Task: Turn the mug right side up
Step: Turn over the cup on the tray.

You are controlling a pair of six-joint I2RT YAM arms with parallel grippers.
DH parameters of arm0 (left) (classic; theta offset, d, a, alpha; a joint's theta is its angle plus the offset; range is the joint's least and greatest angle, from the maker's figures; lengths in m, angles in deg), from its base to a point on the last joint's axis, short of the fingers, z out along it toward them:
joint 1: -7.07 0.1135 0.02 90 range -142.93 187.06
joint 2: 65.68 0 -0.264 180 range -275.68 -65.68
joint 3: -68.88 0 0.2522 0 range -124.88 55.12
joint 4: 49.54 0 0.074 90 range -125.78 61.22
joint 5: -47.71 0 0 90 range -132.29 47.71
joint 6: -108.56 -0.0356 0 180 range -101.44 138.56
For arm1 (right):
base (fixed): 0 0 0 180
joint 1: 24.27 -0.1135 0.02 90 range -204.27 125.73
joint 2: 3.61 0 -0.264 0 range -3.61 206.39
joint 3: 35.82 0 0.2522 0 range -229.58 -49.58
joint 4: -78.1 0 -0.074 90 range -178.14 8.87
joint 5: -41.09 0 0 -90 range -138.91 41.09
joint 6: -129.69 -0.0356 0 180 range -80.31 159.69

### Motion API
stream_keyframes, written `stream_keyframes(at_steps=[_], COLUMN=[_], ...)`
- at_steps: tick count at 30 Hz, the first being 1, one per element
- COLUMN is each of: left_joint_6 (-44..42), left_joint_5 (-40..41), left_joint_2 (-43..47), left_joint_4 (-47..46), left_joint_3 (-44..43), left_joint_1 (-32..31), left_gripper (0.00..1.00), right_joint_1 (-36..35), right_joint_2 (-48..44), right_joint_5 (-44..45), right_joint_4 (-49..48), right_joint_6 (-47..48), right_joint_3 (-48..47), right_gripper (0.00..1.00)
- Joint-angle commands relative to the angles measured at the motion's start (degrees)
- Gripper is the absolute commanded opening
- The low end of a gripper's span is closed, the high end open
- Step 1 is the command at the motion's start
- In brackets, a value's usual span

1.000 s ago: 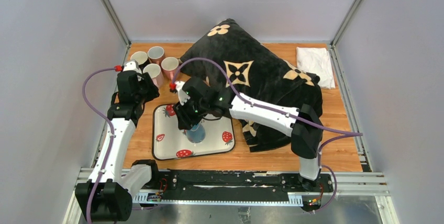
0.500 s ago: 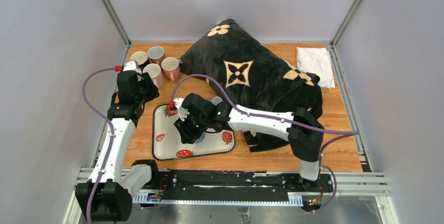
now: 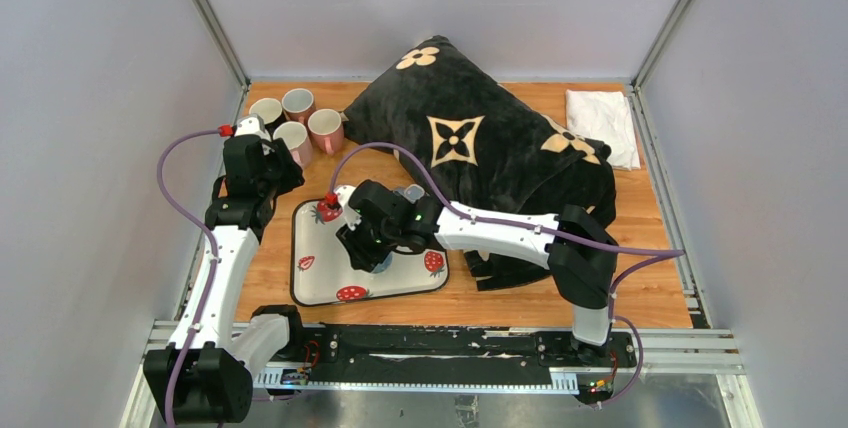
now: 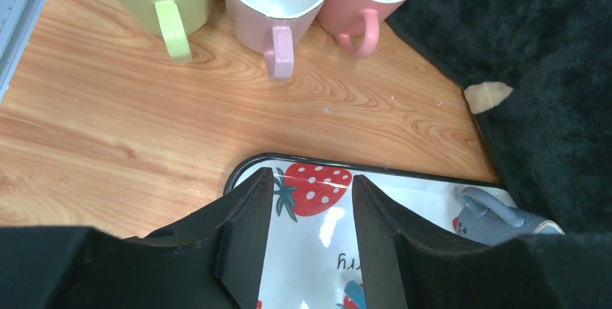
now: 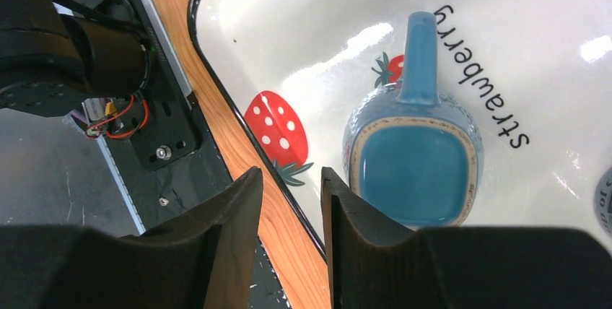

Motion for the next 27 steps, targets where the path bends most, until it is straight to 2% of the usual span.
stream_keyframes(at_steps=[1, 6, 16, 20, 27], left_joint_6=[0.1, 0.0, -0.5, 0.4, 2.8], left_joint_5=[0.0, -1.7, -14.7, -15.0, -11.7], left_joint_2=[0.6, 0.2, -5.7, -7.4, -11.5], left_joint_4=[-0.6, -1.5, -4.2, -4.6, -5.6], left_joint_3=[0.0, 0.3, 0.2, 0.7, 2.8], left_joint_1=[0.3, 0.3, -0.6, -2.3, -9.5], left_gripper=[0.51, 0.52, 0.53, 0.53, 0.5], right_joint_1=[1.2, 3.3, 5.8, 6.4, 7.1], right_joint_2=[-1.1, -2.9, -3.5, -3.7, -4.2], right_joint_5=[2.7, 2.8, 2.4, 1.8, 1.9], right_joint_4=[1.0, 1.1, 1.0, 0.7, -0.2], right_joint_6=[-0.3, -0.8, -1.6, -2.3, -3.4], right_joint_3=[2.1, 4.3, 5.3, 5.5, 6.7], right_gripper=[0.4, 0.4, 0.39, 0.39, 0.39])
